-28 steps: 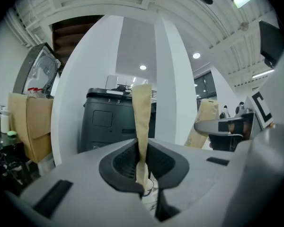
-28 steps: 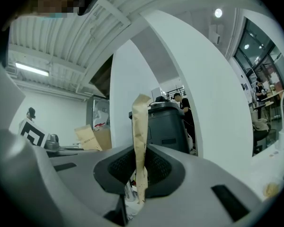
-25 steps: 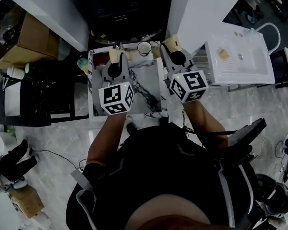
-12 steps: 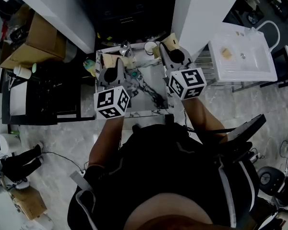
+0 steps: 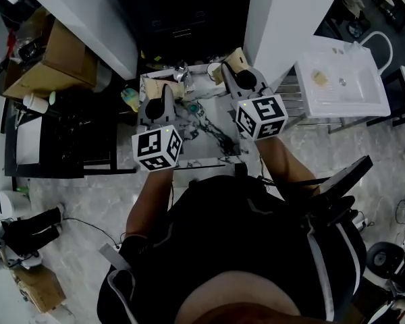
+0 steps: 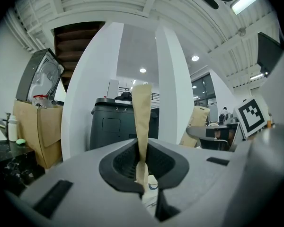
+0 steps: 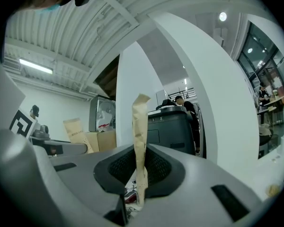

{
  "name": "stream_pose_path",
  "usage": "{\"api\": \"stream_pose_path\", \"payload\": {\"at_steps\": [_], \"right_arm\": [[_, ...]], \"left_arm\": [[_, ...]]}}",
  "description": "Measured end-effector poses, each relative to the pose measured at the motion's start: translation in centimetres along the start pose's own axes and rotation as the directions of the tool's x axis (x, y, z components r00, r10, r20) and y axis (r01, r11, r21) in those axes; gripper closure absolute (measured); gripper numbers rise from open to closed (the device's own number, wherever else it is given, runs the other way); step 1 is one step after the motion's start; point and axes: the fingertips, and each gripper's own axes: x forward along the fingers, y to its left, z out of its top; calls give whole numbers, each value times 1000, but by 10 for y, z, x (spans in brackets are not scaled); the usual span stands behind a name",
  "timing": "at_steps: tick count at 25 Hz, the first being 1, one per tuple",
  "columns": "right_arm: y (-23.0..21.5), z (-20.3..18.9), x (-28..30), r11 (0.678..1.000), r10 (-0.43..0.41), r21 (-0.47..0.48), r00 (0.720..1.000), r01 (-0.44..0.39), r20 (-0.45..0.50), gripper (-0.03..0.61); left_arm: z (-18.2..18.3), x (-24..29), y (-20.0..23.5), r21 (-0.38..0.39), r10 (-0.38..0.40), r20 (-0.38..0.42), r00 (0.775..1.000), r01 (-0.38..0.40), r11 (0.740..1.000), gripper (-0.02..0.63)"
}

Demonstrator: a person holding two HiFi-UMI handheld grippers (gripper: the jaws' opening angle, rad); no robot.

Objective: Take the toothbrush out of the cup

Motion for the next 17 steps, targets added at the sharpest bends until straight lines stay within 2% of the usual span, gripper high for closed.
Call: {"api": "stream_pose_path", "payload": {"at_steps": [17], "right_arm": [[-4, 7, -3, 1000, -2, -27, 1000, 2, -2, 529]], "left_arm": [[7, -1, -3, -9, -8, 17, 1000, 8, 1000, 583]]}}
